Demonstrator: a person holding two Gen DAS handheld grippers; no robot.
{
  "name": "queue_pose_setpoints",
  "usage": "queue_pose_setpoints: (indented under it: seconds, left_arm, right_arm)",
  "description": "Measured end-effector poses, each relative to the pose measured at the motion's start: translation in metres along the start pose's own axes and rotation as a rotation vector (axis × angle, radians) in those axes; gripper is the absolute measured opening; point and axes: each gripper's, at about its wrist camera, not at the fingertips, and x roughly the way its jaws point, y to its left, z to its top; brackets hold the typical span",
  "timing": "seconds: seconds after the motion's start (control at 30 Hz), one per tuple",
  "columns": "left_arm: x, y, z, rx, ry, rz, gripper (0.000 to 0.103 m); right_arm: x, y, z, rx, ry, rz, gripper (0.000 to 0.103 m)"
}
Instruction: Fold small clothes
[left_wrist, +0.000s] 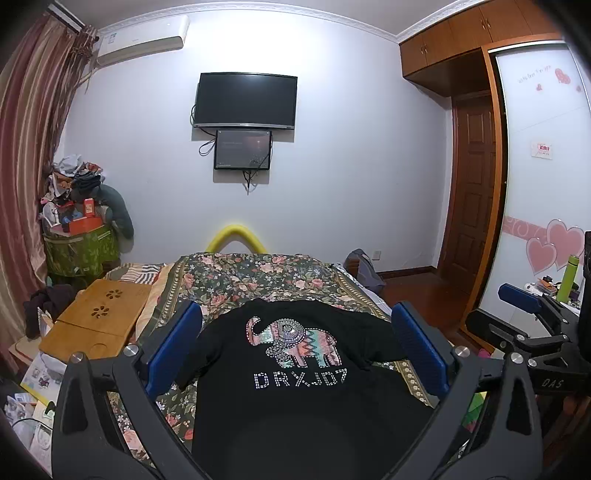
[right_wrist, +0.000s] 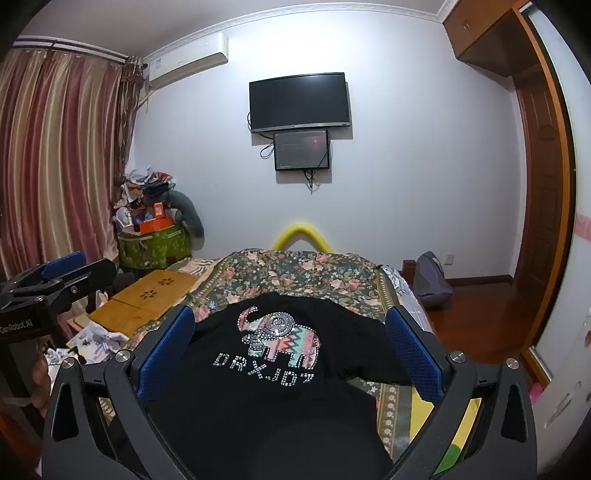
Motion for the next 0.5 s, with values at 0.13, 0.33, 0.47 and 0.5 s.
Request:
queue_pose_setpoints:
  seconds: [0.13,0.33,0.47,0.5]
  left_arm:
    - [-0.0008,-0.0008,0.0015,0.002,0.0,-0.002,0.103]
    - [-0.002,-0.0016,0.0024,0.0,-0.001,-0.005,0.103]
    - [-0.0019,-0.0018,0.0033,0.0,-0.001,-0.006,0.103]
    - [-0.0018,-0.0019,0.0039,0.001,-0.001,-0.004,0.103]
  right_arm:
    - [-0.0008,-0.0002,0.0002,0.006,-0.007,0.0,0.103]
    - [-0.0035,0.0006,0.0024,0.008,-0.012,0.002,0.103]
    - [-0.0045,-0.0001,0.0022,0.011,-0.015,-0.001,0.103]
    - [-0.0045,0.0002,0.0024,0.012,-0.016,-0.001,0.103]
